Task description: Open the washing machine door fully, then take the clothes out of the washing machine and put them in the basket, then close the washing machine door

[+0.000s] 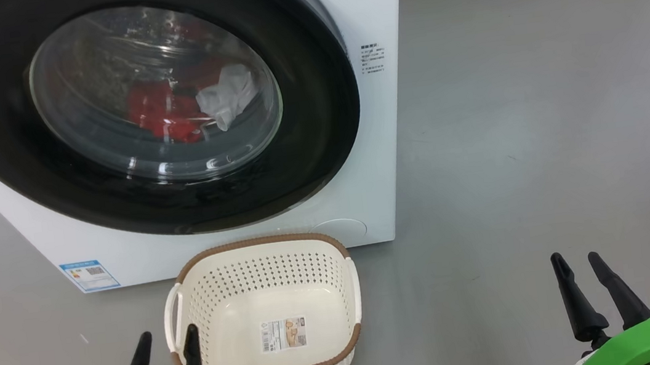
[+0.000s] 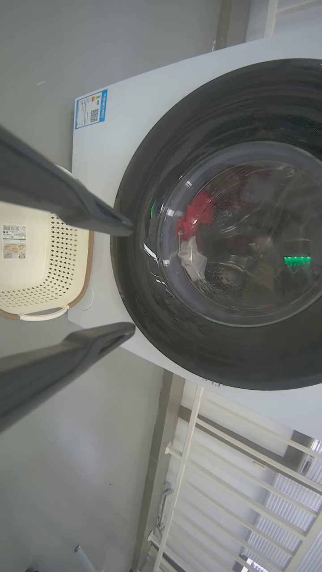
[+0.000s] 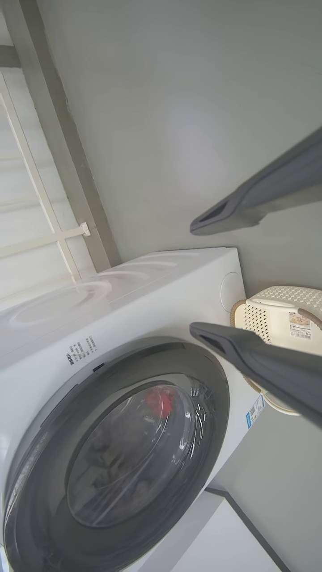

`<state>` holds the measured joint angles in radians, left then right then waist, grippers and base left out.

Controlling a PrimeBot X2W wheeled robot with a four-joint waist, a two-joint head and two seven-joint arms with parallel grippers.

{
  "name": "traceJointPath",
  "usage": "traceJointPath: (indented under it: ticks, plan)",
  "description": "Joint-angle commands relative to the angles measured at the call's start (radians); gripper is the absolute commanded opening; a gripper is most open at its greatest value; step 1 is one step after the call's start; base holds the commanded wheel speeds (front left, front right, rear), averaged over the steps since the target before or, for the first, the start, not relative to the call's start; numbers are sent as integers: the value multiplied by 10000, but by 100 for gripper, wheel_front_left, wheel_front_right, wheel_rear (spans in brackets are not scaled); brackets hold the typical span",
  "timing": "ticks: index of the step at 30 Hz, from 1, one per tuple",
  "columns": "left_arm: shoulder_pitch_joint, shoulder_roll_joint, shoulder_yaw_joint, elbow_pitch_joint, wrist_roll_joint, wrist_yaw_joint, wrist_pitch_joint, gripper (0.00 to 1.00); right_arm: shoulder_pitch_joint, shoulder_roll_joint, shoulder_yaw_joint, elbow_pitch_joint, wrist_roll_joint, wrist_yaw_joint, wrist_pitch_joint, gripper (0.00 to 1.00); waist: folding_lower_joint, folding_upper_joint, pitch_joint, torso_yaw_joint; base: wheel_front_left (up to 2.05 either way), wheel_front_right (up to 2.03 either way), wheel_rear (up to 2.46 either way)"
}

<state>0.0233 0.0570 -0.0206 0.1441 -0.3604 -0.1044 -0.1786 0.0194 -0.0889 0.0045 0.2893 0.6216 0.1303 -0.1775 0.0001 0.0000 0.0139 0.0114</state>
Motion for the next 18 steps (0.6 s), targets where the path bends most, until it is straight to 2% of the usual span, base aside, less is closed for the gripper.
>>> traceJointPath:
  ticks: [1, 18]
  plan:
    - [-52, 199, 233, -306, 472, 77, -179, 100, -29, -173, 154, -294, -384, 3, -195, 100, 0, 0, 2, -2, 0, 0, 0]
    - [54, 85, 488, -128, 1825, -39, -648, 100, 239, -147, -118, -482, -1988, 4, -660, 100, 0, 0, -51, 4, 0, 0, 0]
